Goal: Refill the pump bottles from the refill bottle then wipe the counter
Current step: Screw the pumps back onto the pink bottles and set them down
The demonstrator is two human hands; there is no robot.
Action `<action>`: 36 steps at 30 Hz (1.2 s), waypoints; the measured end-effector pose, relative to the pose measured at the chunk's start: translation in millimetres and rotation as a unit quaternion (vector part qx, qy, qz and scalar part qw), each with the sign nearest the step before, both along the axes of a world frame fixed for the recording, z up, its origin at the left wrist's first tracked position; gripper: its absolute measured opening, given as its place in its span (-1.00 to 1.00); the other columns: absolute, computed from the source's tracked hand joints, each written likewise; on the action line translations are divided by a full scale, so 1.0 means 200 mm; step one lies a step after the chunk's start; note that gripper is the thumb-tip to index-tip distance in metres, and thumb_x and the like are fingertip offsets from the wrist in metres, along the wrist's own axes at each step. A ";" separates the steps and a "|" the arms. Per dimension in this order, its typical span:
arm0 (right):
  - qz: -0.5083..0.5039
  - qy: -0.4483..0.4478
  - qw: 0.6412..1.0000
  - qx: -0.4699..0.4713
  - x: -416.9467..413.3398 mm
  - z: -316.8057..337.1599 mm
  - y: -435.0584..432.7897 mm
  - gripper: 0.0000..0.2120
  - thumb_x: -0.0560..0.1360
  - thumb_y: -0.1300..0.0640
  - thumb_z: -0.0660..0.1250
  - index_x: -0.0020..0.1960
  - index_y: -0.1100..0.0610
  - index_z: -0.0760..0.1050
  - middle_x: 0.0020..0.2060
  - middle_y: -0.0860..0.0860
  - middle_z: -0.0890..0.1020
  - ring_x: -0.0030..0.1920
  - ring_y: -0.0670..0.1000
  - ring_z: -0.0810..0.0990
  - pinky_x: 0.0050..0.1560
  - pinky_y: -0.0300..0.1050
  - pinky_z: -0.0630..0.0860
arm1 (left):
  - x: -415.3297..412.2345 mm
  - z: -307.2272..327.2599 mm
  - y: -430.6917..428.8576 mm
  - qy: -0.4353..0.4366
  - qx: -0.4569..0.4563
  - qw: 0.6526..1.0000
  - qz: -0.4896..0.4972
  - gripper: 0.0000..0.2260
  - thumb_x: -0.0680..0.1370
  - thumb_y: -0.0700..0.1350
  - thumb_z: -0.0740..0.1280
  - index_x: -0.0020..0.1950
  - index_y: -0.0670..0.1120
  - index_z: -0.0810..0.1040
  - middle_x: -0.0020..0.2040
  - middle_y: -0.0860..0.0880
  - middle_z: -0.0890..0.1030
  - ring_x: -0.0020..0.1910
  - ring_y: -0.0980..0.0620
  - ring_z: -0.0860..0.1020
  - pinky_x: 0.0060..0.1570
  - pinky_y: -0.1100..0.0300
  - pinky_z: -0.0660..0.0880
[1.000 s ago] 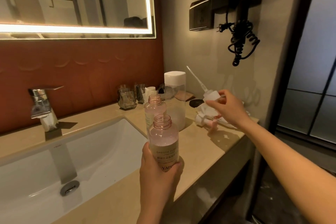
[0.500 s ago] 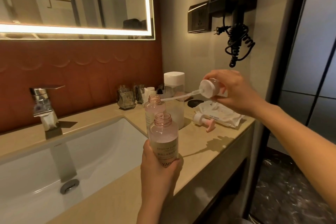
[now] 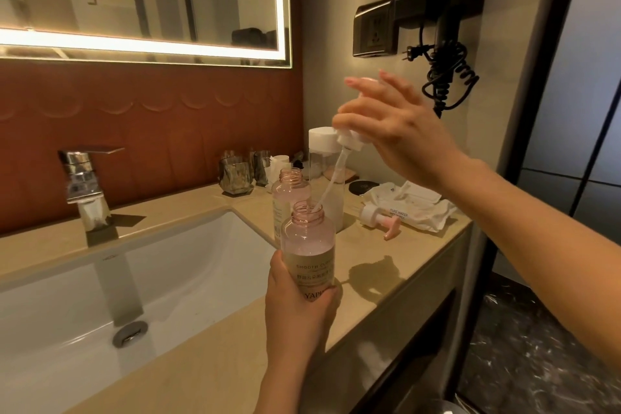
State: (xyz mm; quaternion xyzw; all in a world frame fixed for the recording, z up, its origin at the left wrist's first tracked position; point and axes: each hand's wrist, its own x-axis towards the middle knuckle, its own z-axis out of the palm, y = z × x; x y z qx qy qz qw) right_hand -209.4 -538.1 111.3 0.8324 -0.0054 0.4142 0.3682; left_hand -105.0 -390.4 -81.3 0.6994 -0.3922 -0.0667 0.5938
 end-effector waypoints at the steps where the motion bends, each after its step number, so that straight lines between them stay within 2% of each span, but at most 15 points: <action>1: 0.004 0.013 1.000 -0.023 0.03 0.01 0.03 -0.69 0.50 0.26 0.11 0.16 0.09 0.50 0.09 0.10 0.61 0.32 0.21 0.41 0.39 0.12 0.12 | 0.00 0.00 0.00 -0.003 0.002 1.000 0.002 -0.23 0.31 -0.09 0.56 0.41 0.01 0.22 0.24 0.05 0.45 0.07 0.16 0.39 -0.03 0.30 0.34; 3: 0.010 0.045 0.997 -0.063 0.07 0.02 0.08 -0.70 0.49 0.23 0.13 0.15 0.09 0.51 0.10 0.11 0.62 0.33 0.20 0.41 0.40 0.13 0.09 | 0.01 -0.01 -0.01 -0.004 0.009 1.000 0.004 -0.22 0.32 -0.10 0.56 0.42 0.02 0.21 0.25 0.05 0.44 0.10 0.15 0.40 -0.01 0.30 0.36; 8: 0.026 0.109 0.987 -0.113 0.17 -0.04 0.18 -0.68 0.41 0.24 0.31 0.15 0.06 0.52 0.12 0.10 0.61 0.36 0.21 0.37 0.41 0.16 0.02 | 0.02 -0.02 -0.02 0.009 0.019 1.000 0.002 -0.22 0.32 -0.11 0.56 0.42 0.05 0.20 0.27 0.05 0.44 0.22 0.04 0.45 0.07 0.26 0.43; 12: 0.014 0.142 0.982 -0.125 0.20 -0.13 0.21 -0.62 0.33 0.22 0.46 0.13 0.04 0.55 0.15 0.07 0.60 0.37 0.19 0.35 0.42 0.18 0.02 | 0.02 -0.02 -0.02 0.009 0.021 1.000 0.006 -0.24 0.33 -0.12 0.55 0.40 0.07 0.21 0.26 0.07 0.44 0.23 0.03 0.45 0.03 0.26 0.43; 16: -0.003 0.140 0.984 -0.109 0.19 -0.21 0.18 -0.54 0.30 0.22 0.51 0.17 0.05 0.52 0.16 0.08 0.59 0.38 0.19 0.34 0.42 0.21 0.10 | 0.01 -0.01 -0.02 0.008 0.027 1.000 0.007 -0.22 0.34 -0.13 0.55 0.43 0.07 0.19 0.30 0.06 0.42 0.27 0.03 0.43 0.10 0.24 0.44; 20: 0.016 0.129 0.987 -0.096 0.18 -0.23 0.16 -0.55 0.31 0.23 0.51 0.16 0.06 0.52 0.16 0.09 0.59 0.36 0.19 0.36 0.41 0.18 0.15 | 0.01 -0.01 -0.02 0.009 0.025 1.000 0.006 -0.22 0.34 -0.12 0.55 0.43 0.06 0.19 0.30 0.06 0.43 0.25 0.04 0.44 0.01 0.34 0.39; 23: 0.037 0.154 0.983 -0.091 0.17 -0.24 0.16 -0.55 0.27 0.21 0.54 0.13 0.07 0.54 0.14 0.08 0.60 0.35 0.18 0.38 0.40 0.18 0.15 | 0.01 -0.01 -0.02 0.008 0.027 1.000 0.007 -0.23 0.34 -0.11 0.55 0.43 0.06 0.19 0.29 0.06 0.43 0.21 0.06 0.45 -0.07 0.40 0.35; 27: 0.055 0.176 0.980 -0.074 0.16 -0.30 0.17 -0.56 0.29 0.23 0.51 0.14 0.10 0.55 0.18 0.10 0.58 0.36 0.16 0.37 0.39 0.16 0.16 | 0.01 -0.01 -0.02 0.005 0.028 1.000 0.011 -0.23 0.34 -0.10 0.55 0.43 0.06 0.19 0.28 0.05 0.44 0.20 0.06 0.45 -0.08 0.38 0.38; 30: 0.058 0.163 0.983 -0.053 0.14 -0.33 0.15 -0.44 0.37 0.26 0.44 0.34 0.06 0.40 0.31 0.12 0.47 0.40 0.14 0.28 0.41 0.14 0.15 | 0.00 0.00 -0.01 0.011 0.024 1.000 0.009 -0.23 0.34 -0.10 0.55 0.42 0.07 0.20 0.29 0.07 0.43 0.16 0.12 0.42 -0.07 0.36 0.36; 33: 0.074 0.108 0.991 -0.008 0.11 -0.35 0.12 -0.43 0.47 0.28 0.27 0.42 0.04 0.20 0.41 0.12 0.28 0.42 0.13 0.21 0.41 0.12 0.14 | 0.00 -0.01 -0.01 0.010 0.025 1.000 0.008 -0.23 0.35 -0.09 0.55 0.43 0.07 0.19 0.30 0.07 0.42 0.23 0.06 0.44 0.03 0.28 0.42; 36: 0.099 0.014 0.992 0.073 0.06 -0.39 0.10 -0.55 0.53 0.26 0.19 0.40 0.11 0.24 0.37 0.12 0.32 0.37 0.13 0.30 0.36 0.12 0.26 | 0.00 0.00 -0.01 0.002 0.026 1.000 0.007 -0.22 0.34 -0.10 0.54 0.44 0.04 0.19 0.29 0.06 0.43 0.25 0.04 0.44 0.11 0.23 0.45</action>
